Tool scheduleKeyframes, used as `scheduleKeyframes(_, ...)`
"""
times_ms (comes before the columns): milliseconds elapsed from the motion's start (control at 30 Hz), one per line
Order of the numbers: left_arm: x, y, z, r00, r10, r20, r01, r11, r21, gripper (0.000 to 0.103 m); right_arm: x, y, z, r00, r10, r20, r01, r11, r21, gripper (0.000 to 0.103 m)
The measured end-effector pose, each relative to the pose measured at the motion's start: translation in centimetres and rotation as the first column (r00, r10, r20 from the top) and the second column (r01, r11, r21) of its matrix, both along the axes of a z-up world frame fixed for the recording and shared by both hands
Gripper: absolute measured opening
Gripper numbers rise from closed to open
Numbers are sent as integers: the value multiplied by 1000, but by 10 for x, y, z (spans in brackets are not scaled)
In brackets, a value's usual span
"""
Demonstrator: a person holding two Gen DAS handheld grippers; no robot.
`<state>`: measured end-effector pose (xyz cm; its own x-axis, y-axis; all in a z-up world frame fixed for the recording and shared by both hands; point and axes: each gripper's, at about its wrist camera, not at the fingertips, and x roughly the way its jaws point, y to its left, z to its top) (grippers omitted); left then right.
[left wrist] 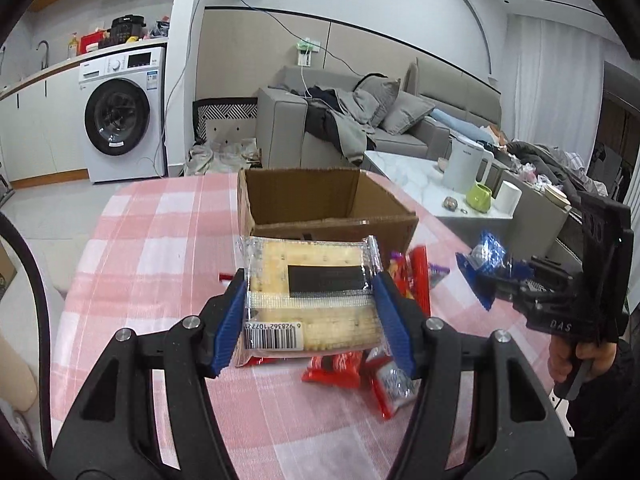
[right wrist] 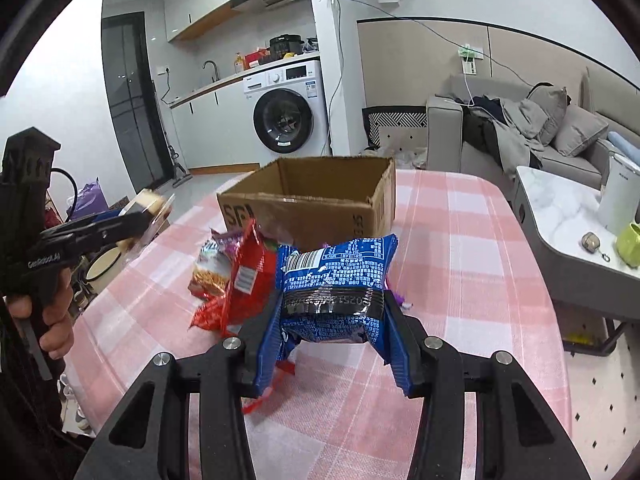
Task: Organize snacks
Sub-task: 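Lift and carry the blue bag and cracker pack over the cardboard box with both grippers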
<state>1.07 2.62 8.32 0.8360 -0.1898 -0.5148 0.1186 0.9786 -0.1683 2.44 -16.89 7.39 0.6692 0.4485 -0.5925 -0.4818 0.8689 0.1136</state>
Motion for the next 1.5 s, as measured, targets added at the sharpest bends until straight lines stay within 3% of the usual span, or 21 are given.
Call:
scheduleKeyframes(533,62,-2,27,999,32,38,-32,999,15,59,32,20,34,999,19,31,-19,1000,18,47)
scheduleKeyframes(1500,165,-1,19,999,34,19,-35,998,55,59,93,60,44,999,49,18,-49,998,24,47)
